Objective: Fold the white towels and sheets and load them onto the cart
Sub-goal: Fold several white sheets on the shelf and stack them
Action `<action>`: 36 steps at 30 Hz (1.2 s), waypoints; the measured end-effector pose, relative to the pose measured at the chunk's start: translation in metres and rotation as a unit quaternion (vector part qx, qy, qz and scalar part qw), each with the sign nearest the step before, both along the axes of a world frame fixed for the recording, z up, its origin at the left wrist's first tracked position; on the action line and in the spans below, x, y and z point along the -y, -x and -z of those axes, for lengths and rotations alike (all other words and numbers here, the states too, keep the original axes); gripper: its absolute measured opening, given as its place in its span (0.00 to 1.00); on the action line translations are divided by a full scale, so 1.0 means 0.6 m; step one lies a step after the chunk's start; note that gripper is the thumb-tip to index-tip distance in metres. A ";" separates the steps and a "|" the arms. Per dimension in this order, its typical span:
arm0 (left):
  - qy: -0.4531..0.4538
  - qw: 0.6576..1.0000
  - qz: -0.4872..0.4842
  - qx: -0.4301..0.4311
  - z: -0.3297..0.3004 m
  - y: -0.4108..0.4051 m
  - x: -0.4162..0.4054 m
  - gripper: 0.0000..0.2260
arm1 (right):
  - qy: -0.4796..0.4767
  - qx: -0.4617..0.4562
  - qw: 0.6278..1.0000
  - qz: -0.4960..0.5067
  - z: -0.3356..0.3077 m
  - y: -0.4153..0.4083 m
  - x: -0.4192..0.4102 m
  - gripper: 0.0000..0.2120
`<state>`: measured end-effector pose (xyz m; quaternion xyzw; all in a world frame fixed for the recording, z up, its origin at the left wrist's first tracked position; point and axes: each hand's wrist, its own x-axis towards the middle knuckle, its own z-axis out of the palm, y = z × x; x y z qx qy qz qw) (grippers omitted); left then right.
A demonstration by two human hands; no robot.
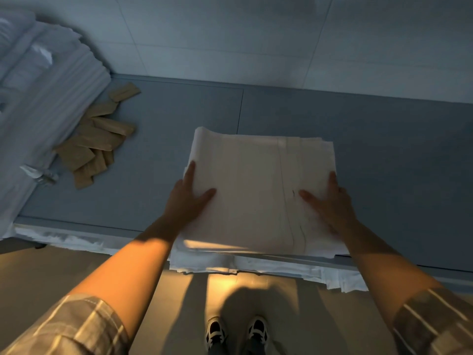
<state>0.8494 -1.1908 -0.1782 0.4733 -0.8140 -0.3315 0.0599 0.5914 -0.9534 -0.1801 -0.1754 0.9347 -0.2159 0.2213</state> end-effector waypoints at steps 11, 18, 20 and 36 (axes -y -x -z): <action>-0.106 0.993 0.017 0.052 -0.003 0.017 0.037 0.46 | 0.027 0.121 0.992 0.007 0.000 0.029 0.008 0.55; -0.198 0.980 0.017 0.017 -0.017 0.008 0.045 0.49 | 0.080 0.170 0.982 0.015 -0.002 0.028 0.001 0.55; -0.172 0.985 0.012 0.022 -0.019 0.006 0.033 0.47 | 0.062 0.154 0.986 0.009 -0.002 0.019 0.006 0.55; 0.022 0.997 -0.042 0.065 -0.053 -0.009 -0.031 0.19 | -0.031 -0.117 0.991 0.048 -0.048 -0.062 0.012 0.31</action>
